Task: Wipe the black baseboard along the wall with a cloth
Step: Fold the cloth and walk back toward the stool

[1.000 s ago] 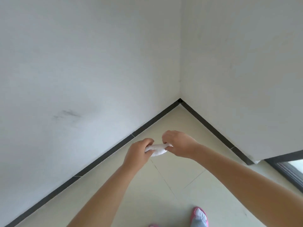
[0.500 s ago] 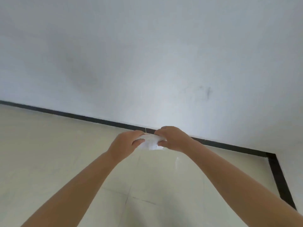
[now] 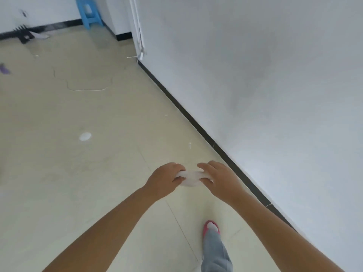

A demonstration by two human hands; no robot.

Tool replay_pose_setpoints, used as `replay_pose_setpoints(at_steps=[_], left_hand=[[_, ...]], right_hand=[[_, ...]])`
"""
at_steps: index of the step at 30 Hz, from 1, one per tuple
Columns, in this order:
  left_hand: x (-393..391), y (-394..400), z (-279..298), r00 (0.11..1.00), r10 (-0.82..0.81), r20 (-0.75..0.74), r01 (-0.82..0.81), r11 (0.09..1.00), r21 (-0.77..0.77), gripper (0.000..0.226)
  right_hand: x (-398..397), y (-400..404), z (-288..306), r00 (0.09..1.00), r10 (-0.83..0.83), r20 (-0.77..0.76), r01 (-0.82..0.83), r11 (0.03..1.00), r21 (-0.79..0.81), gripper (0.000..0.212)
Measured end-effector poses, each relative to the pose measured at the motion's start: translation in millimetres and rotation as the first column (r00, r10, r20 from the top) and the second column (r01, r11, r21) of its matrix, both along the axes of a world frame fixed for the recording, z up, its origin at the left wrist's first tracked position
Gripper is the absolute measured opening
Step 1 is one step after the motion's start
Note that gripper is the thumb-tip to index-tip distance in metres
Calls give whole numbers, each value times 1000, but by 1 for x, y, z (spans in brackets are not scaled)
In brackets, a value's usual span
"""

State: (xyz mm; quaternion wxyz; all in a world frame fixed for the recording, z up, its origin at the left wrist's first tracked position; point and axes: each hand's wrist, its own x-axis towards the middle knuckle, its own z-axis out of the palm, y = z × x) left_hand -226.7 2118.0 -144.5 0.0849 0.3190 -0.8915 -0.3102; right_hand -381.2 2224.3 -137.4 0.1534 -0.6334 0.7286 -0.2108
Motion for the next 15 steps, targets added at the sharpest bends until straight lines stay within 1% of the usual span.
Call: replay_pose_setpoints(at_steps=[2,5,7,9,11,13,15], left_hand=[[-7,-36,1,993,115,-28,-111,989,102,14],[-18,-88,7,966,252,-59,-229,938,259,12],[-22,-124,11,916,390,-96,-330,868,370,18],[-21,-163,12,834,538,-125,-437,781,446,27],[-19,-202,12,765,629,-137,-507,719,476,30],[-17,-246,12,716,680,-156,-543,683,488,30],[-14,-296,13,716,682,-150,-545,681,489,28]], right_hand=[[-19,-51,-5,995,59,80,-63,997,48,40],[-47,-126,-5,950,133,282,-185,969,165,48],[-59,-174,-3,903,103,418,-205,957,207,48],[-66,-223,-2,861,81,502,-223,947,230,47],[-65,-275,-1,843,139,520,-293,929,227,45],[-62,-331,0,841,195,504,-337,918,207,43],[-59,-391,3,849,228,476,-351,918,185,41]])
